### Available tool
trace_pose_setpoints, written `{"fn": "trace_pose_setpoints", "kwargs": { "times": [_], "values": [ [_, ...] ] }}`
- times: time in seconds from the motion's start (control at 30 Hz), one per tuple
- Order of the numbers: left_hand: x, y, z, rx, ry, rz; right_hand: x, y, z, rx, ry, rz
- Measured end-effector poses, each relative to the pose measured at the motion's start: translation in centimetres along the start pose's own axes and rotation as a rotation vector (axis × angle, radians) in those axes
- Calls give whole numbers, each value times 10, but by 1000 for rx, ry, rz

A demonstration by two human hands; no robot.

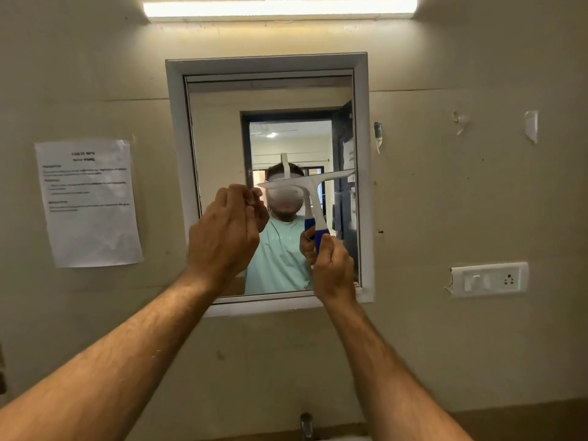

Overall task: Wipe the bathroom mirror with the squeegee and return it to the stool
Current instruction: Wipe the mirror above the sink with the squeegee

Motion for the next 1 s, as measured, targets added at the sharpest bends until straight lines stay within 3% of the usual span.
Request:
{"fn": "trace_pose_setpoints", "kwargs": {
  "times": [0.63,1.0],
  "values": [
    [0,-5,16,41,2,-18,-76,-19,69,35,95,69],
    [-8,-18,12,32,0,-5,-14,-4,31,30,-13,84]
  ]
}}
Point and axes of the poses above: each hand's wrist, its own z-axis away from the middle knuckle, its own y-axis out of the palm, x = y × z, the point moved 6 cm from there along -z, towards the middle knuckle, and after that the axes turned 9 degrees about -x, right-handed, at the moved point
